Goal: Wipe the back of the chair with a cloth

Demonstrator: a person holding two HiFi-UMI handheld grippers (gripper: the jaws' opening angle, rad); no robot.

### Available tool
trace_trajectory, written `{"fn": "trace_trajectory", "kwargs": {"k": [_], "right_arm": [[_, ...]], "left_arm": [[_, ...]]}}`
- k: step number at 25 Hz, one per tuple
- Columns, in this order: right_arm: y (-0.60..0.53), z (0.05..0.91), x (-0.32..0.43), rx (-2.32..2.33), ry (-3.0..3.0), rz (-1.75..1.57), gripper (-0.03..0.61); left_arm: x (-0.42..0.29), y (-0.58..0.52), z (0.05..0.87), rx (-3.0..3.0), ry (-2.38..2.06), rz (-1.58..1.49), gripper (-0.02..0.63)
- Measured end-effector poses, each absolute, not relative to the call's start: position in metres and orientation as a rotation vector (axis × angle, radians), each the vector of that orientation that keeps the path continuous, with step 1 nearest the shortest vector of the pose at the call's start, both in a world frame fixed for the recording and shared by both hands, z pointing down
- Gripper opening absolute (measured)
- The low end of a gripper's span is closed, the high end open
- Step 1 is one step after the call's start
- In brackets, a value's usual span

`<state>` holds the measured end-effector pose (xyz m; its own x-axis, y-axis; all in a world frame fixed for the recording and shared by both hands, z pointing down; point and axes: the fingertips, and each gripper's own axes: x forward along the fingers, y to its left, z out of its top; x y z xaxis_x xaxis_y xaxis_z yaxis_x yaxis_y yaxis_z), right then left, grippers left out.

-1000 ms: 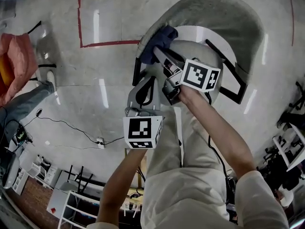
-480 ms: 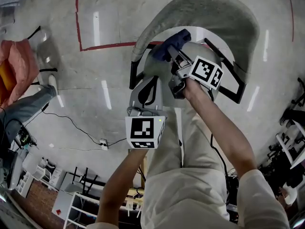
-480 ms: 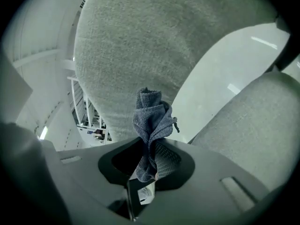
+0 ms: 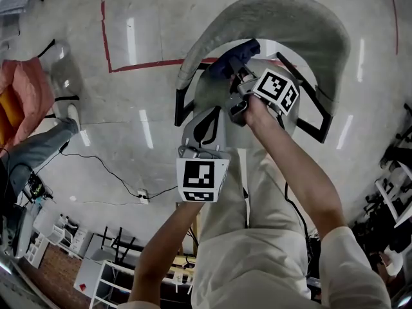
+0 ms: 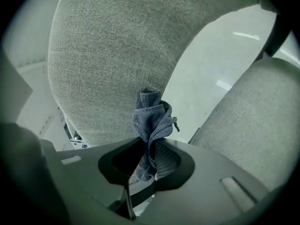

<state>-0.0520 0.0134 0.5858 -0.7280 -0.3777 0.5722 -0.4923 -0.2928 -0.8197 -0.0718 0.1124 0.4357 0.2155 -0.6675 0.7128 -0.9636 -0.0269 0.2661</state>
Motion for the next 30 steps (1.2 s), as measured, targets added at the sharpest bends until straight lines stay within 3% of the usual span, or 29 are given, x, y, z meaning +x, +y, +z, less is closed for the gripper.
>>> {"fn": "trace_trajectory", "kwargs": {"k": [14, 30], "right_arm": [[-0.009, 0.600, -0.071, 1.272, -1.692, 2.274, 0.095], [-0.021, 0.546, -0.070, 1.189, -1.827, 2.253, 0.094]], "left_arm": [[-0.084, 0.098, 0.441, 1.697, -1.525, 0.467, 0.000], [-0.086, 0.096, 0.418, 1.705, -1.547, 0.452, 0.000]]}}
